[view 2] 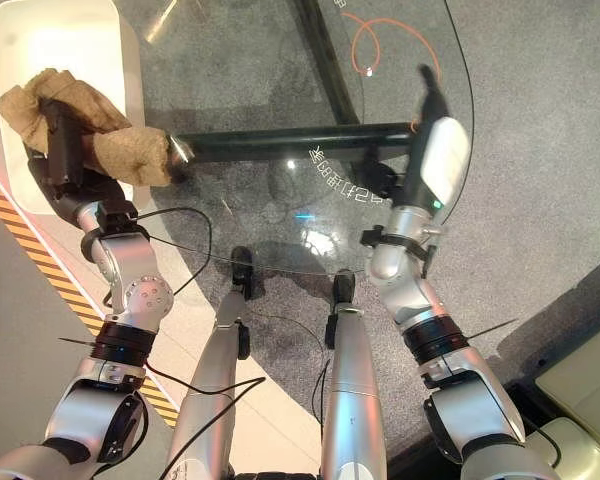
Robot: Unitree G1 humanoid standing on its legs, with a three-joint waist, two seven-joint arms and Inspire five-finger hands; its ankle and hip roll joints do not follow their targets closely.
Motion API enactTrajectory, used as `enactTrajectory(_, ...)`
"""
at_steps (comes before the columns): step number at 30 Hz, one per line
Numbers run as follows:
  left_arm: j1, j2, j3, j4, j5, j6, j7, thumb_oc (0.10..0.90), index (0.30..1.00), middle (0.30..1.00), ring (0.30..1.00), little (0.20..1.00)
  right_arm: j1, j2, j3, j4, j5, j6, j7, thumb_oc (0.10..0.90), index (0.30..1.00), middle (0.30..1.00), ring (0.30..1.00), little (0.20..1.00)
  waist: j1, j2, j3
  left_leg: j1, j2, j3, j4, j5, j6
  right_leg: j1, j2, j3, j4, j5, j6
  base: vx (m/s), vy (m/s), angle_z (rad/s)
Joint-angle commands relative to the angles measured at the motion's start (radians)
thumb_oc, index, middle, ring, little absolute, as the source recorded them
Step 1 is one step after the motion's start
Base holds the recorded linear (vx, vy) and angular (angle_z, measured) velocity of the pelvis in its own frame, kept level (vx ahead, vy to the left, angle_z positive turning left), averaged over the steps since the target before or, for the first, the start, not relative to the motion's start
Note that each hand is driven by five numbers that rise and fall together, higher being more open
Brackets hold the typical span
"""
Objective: Wipe the table with a cloth and put it in the basket.
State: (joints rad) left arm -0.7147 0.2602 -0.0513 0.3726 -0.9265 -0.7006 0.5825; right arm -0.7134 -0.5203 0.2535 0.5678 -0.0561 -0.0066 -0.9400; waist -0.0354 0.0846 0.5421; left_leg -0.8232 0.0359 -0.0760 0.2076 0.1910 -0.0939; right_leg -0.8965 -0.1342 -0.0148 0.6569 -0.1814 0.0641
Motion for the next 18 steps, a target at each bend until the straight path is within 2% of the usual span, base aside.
enactTrajectory(1,-0.161,0.161,0.070,-0.011,0.177,-0.146,0.078,0.100,0.300,0.300,0.300,0.200,-0.042,-0.057,-0.028,0.031,0.132,-0.143,-0.145,0.800,0.900,0.900,0.900,0.900,0.005,-0.016,-0.022,0.053,-0.087,0.084,0.095,-0.190,0.081,0.064,0.076,-0.042,-0.241,0.128,-0.006,0.02,0.046,-0.08)
enactTrajectory(3,-0.199,0.203,0.062,0.042,0.180,-0.137,0.114,0.100,0.300,0.300,0.300,0.200,-0.048,-0.065,-0.031,0.119,0.188,-0.179,-0.152,0.800,0.900,0.900,0.900,0.900,0.002,-0.015,-0.022,0.052,-0.084,0.086,0.097,-0.194,0.080,0.062,0.077,-0.041,-0.239,0.126,-0.009,0.01,0.030,-0.06)
enactTrajectory(6,-0.271,0.264,0.036,0.131,0.162,-0.113,0.159,0.100,0.300,0.300,0.300,0.200,-0.061,-0.077,-0.013,0.221,0.251,-0.178,-0.147,0.800,0.900,0.900,0.900,0.900,-0.006,-0.015,-0.022,0.048,-0.080,0.088,0.104,-0.196,0.076,0.058,0.077,-0.038,-0.238,0.124,-0.013,0.01,0.025,-0.04)
enactTrajectory(11,-0.358,0.332,-0.001,0.251,0.168,-0.090,0.210,0.100,0.300,0.300,0.300,0.200,-0.085,-0.086,-0.008,0.411,0.282,-0.211,-0.087,0.800,0.900,0.900,0.900,0.900,-0.010,-0.012,-0.022,0.046,-0.073,0.096,0.107,-0.198,0.075,0.059,0.079,-0.036,-0.241,0.119,-0.019,0.00,0.000,0.00)
enactTrajectory(13,-0.399,0.364,-0.022,0.314,0.213,-0.064,0.249,0.100,0.300,0.300,0.300,0.200,-0.091,-0.084,-0.014,0.515,0.301,-0.229,-0.047,0.800,0.900,0.900,0.900,0.900,-0.010,-0.008,-0.022,0.035,-0.069,0.098,0.108,-0.190,0.076,0.050,0.079,-0.037,-0.243,0.126,-0.022,0.01,0.006,-0.02)
enactTrajectory(18,-0.450,0.411,-0.068,0.412,0.279,-0.005,0.318,0.100,0.300,0.300,0.300,0.200,-0.083,-0.074,-0.020,0.626,0.309,-0.232,0.005,0.800,0.900,0.900,0.900,0.900,-0.012,-0.005,-0.022,0.031,-0.065,0.100,0.115,-0.193,0.077,0.048,0.079,-0.039,-0.240,0.124,-0.025,0.01,0.001,-0.01)
